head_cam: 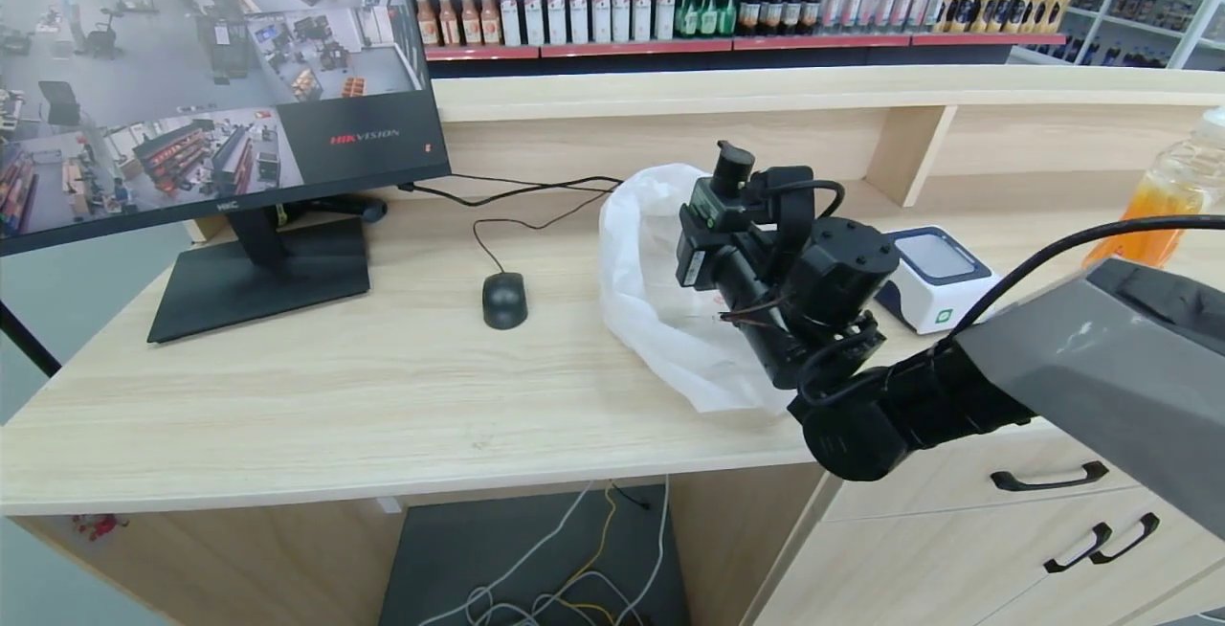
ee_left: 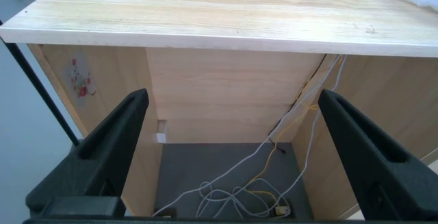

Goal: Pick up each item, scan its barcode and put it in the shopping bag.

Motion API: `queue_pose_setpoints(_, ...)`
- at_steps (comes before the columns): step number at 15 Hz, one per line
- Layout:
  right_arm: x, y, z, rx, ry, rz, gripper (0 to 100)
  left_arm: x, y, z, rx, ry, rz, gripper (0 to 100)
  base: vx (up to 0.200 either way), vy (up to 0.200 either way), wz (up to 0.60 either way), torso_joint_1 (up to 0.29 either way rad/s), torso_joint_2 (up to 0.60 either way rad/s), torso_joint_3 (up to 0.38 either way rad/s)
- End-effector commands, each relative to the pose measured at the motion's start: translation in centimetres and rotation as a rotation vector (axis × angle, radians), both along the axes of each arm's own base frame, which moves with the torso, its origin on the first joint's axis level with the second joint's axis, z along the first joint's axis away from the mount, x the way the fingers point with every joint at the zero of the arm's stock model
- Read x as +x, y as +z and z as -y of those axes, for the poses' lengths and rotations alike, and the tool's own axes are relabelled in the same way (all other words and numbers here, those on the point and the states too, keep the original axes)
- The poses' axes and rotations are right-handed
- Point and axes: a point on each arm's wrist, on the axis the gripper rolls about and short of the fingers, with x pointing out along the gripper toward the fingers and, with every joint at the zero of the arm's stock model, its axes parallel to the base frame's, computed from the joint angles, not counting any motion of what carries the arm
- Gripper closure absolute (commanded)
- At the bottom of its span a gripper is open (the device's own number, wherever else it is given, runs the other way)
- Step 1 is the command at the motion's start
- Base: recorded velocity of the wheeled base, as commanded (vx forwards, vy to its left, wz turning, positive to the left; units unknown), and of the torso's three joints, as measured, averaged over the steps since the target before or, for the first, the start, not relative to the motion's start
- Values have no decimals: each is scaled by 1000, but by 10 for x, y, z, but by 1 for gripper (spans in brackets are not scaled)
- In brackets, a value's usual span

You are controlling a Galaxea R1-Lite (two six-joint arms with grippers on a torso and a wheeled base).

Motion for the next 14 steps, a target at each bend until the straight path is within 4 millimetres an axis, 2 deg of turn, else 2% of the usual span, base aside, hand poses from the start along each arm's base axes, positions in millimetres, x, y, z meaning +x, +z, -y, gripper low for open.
queue_pose_setpoints(1, 13, -19, -1, 4, -14, -14, 100, 0, 0, 0, 2, 1, 1, 0, 0, 0, 0, 0, 0, 0)
queue_pose_setpoints(14, 25, -52, -4, -55, -34, -56, 100, 0, 0, 0, -3, 1, 2, 0, 0, 0, 0, 0, 0, 0)
